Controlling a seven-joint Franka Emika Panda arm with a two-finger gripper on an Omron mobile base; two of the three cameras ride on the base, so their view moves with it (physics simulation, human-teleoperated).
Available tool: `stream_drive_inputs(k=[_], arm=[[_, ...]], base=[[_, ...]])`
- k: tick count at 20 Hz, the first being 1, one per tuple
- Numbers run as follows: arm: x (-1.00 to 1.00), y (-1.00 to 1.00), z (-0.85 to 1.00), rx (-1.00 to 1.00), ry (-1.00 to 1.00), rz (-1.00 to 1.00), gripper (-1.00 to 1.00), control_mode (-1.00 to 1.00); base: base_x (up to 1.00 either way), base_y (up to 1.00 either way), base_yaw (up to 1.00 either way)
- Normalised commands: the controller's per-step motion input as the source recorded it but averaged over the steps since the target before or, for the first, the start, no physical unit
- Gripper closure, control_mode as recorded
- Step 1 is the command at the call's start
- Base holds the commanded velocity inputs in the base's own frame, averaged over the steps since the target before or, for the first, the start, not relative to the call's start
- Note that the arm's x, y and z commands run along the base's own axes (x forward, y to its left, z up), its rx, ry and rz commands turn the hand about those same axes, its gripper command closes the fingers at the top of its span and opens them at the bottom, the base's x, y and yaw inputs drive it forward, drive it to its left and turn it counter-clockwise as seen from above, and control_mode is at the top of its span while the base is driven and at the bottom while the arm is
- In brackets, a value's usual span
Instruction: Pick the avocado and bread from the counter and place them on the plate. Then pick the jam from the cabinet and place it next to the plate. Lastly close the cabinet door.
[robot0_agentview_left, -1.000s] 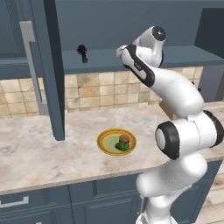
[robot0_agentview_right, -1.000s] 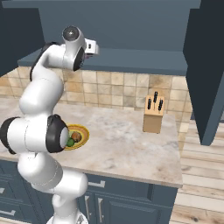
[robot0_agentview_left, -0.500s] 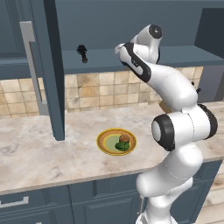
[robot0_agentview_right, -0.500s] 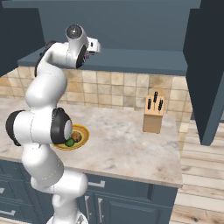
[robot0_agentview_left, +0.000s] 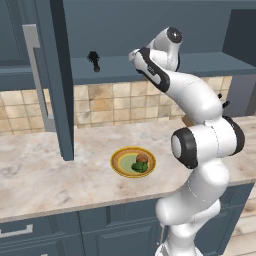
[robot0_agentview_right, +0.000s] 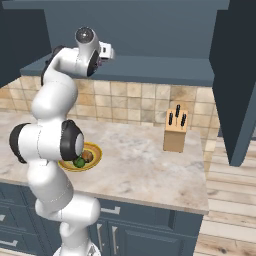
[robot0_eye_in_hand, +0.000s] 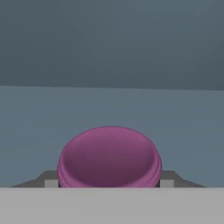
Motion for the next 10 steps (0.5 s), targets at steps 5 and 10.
stream_drive_inputs(k=[5,10], arm=[[-0.16,0.0,-0.16,0.0,-0.01,0.01,1.0,-1.0],[-0.76,0.0,-0.06,0.0,-0.09,0.03,1.0,-1.0]], base=[[0.0,0.0,0.0],[0.0,0.0,0.0]])
